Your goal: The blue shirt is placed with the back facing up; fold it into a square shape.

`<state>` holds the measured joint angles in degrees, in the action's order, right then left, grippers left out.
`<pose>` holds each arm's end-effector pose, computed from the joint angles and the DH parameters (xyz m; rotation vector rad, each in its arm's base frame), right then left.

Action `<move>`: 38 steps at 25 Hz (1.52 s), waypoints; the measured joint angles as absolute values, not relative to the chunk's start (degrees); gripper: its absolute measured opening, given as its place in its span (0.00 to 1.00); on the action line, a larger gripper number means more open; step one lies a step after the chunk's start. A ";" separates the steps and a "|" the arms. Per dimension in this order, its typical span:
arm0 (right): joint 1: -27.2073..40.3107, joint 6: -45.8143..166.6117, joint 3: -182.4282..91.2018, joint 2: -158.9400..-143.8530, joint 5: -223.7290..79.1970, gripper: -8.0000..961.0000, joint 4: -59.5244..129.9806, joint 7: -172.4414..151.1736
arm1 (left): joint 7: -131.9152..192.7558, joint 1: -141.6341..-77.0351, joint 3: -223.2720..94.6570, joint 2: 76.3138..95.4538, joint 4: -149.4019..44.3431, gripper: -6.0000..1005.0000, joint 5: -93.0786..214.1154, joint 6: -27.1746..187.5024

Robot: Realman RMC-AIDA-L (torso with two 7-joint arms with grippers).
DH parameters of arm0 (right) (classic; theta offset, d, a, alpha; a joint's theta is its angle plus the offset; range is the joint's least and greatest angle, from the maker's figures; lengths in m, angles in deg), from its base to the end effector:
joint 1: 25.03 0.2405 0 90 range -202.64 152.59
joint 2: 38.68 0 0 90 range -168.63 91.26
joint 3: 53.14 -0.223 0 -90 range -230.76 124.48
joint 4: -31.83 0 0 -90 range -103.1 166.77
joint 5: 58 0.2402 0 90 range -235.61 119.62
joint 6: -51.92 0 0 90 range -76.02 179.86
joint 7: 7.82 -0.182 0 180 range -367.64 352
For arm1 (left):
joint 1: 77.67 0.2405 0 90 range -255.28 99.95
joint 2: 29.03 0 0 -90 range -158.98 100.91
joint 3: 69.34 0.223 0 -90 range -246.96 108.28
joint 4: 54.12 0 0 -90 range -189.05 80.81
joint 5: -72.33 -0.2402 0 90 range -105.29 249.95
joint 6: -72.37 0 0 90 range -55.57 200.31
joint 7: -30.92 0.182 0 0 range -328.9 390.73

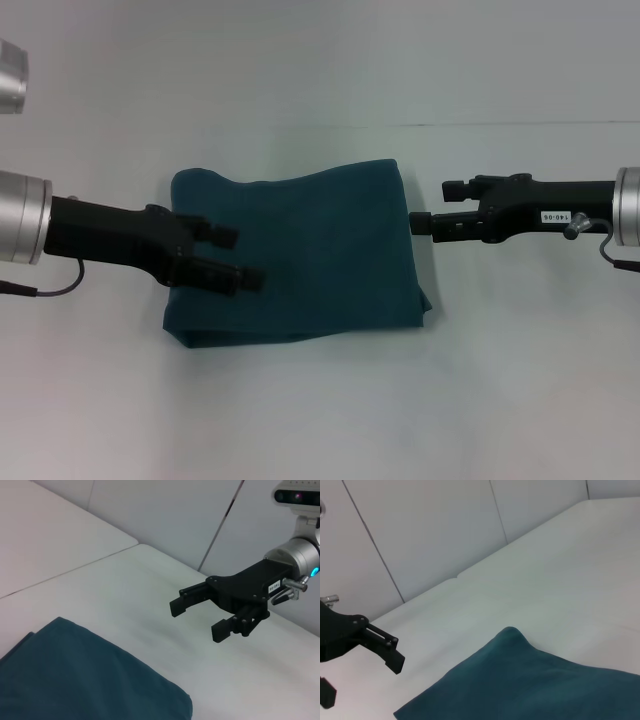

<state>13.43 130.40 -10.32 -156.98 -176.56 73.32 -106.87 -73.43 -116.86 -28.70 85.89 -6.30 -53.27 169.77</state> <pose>0.2066 0.4144 -0.0069 -2.6336 0.8396 0.5487 -0.1974 0.3803 0.0277 -2.8758 -0.8351 -0.4329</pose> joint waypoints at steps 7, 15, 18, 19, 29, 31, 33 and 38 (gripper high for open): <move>13.47 130.80 -10.16 -157.13 -176.56 0.98 73.54 -104.11 | -84.41 -118.25 -27.71 85.05 -6.61 0.93 -53.84 169.81; 13.41 132.00 -9.72 -157.81 -176.56 0.98 74.18 -98.63 | -85.16 -118.20 -27.91 85.09 -6.30 0.93 -53.89 169.63; 13.39 132.32 -9.71 -158.15 -176.56 0.98 74.36 -96.69 | -84.37 -118.04 -28.00 85.04 -6.27 0.93 -53.88 169.61; 13.40 132.32 -9.69 -158.20 -176.56 0.98 74.39 -96.47 | -83.76 -117.94 -28.01 85.04 -6.26 0.93 -53.83 169.59; 13.29 132.36 -9.83 -158.22 -176.55 0.98 74.42 -96.41 | -81.65 -117.65 -28.02 85.44 -6.22 0.93 -53.67 169.48; 13.29 132.25 -9.85 -158.22 -176.53 0.98 74.42 -96.45 | -81.53 -117.65 -27.92 85.45 -6.21 0.93 -53.71 169.48; 13.34 132.12 -9.98 -158.22 -176.52 0.98 74.28 -96.48 | -81.03 -117.65 -27.84 85.46 -6.22 0.93 -53.71 169.58; 13.49 131.81 -9.62 -158.22 -176.49 0.98 74.12 -96.67 | -78.30 -117.41 -28.01 85.78 -5.81 0.93 -53.53 169.58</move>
